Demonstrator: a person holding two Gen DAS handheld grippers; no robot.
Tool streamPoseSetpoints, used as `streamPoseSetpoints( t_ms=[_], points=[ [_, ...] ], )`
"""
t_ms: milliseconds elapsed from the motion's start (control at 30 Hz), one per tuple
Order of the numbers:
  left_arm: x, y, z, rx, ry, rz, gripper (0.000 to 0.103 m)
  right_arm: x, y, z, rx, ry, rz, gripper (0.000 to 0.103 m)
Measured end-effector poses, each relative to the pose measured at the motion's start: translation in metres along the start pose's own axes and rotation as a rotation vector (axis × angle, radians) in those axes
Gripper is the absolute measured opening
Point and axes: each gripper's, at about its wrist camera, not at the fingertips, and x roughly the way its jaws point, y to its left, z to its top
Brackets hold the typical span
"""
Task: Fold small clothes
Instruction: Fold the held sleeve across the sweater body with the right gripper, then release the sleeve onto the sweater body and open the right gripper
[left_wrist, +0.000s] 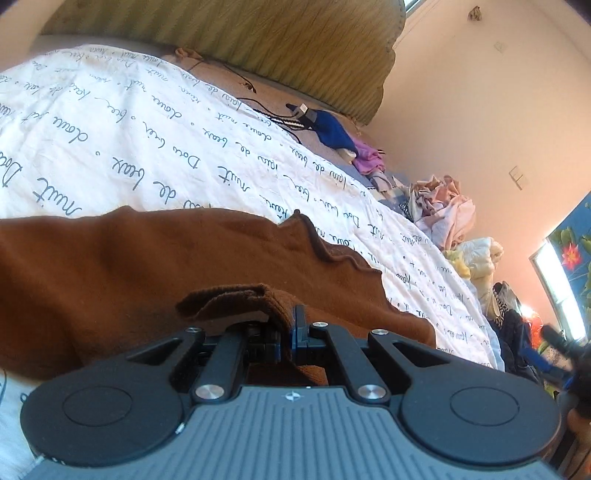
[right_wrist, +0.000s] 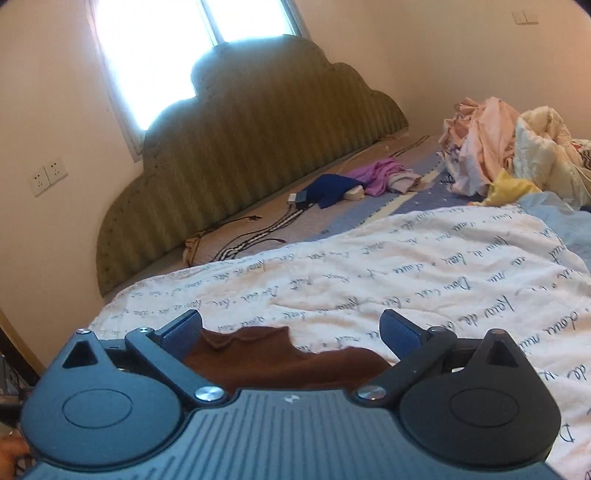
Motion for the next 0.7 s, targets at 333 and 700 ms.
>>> streamPoseSetpoints(
  t_ms=[333,700],
  points=[
    [0.021,0.036,-0.014,0.023,0.035,0.137,0.004,0.044,-0.021,-0.042,0.142,0.216,0.174,0.067],
    [0.023,0.025,-0.023,0.132,0.062,0.152,0.025,0.074,-0.044,-0.070,-0.033,0.403,-0.138,0.004]
  ],
)
